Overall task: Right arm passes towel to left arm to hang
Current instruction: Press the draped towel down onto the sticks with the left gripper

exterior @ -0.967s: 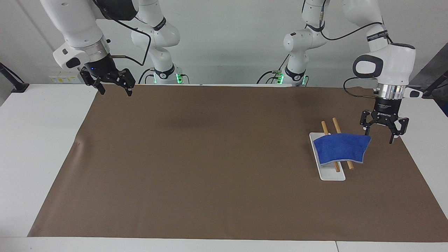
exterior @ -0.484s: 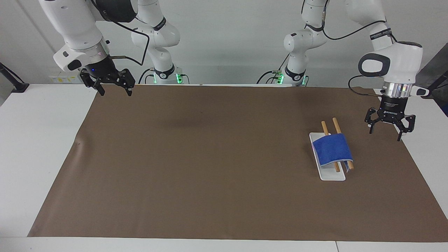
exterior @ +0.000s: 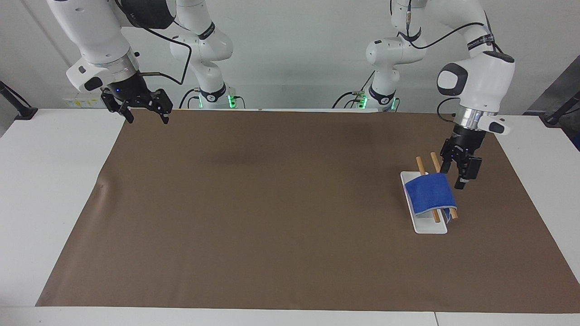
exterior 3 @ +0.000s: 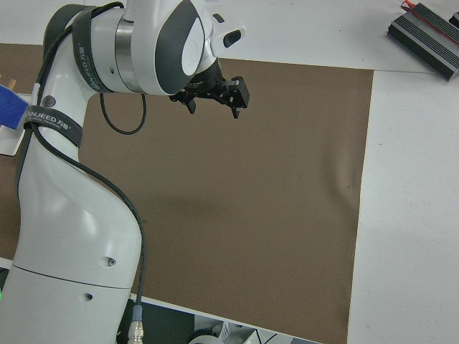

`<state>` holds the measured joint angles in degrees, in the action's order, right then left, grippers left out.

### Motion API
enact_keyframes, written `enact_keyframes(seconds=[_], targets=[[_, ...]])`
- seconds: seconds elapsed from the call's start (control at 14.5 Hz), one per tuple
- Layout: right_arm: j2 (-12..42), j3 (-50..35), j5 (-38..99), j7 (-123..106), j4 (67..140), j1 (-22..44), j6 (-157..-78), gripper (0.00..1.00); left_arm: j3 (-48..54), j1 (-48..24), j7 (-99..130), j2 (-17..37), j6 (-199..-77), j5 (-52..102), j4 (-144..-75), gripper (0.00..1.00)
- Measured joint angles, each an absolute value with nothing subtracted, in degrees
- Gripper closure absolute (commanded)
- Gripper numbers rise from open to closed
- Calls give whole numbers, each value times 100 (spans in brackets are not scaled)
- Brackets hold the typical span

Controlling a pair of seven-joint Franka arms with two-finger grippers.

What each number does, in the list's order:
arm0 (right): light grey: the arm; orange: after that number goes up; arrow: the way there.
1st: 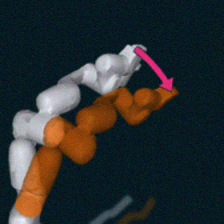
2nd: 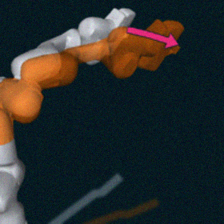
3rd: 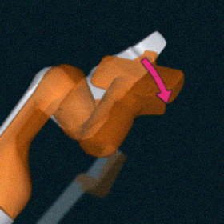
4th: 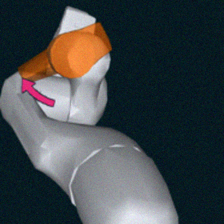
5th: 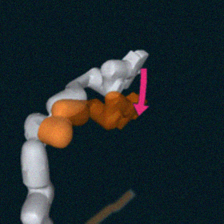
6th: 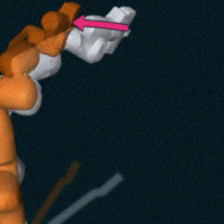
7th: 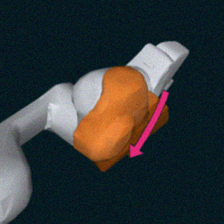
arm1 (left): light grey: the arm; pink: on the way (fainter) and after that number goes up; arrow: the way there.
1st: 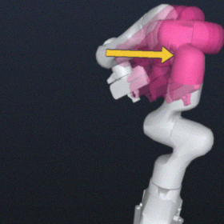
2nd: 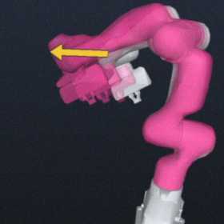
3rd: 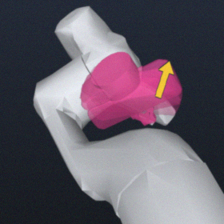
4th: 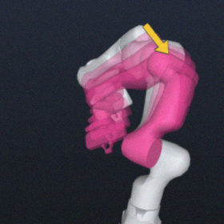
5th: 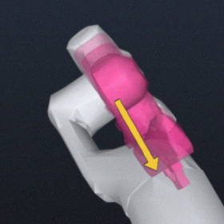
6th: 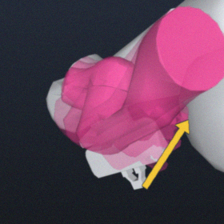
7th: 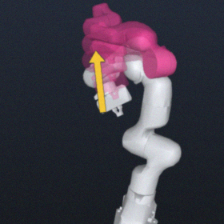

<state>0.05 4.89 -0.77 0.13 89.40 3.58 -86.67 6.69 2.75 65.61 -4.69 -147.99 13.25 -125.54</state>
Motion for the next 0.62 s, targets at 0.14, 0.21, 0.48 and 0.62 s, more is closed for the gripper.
enact_keyframes(seconds=[0.14,0.21,0.48,0.62], targets=[[5,489,-77,13,8952,357,-8667,0,669,105,5371,-480,-14585,1320,-12549,0],[5,489,-77,13,8957,356,-8667,0,668,63,4702,-491,-14488,1317,-12547,0],[-3,500,-77,18,8953,334,-8673,0,628,33,1791,-568,-13761,1308,-12503,0],[-10,507,-77,19,8953,334,-8673,0,563,47,415,-589,-13220,1289,-12329,0]])
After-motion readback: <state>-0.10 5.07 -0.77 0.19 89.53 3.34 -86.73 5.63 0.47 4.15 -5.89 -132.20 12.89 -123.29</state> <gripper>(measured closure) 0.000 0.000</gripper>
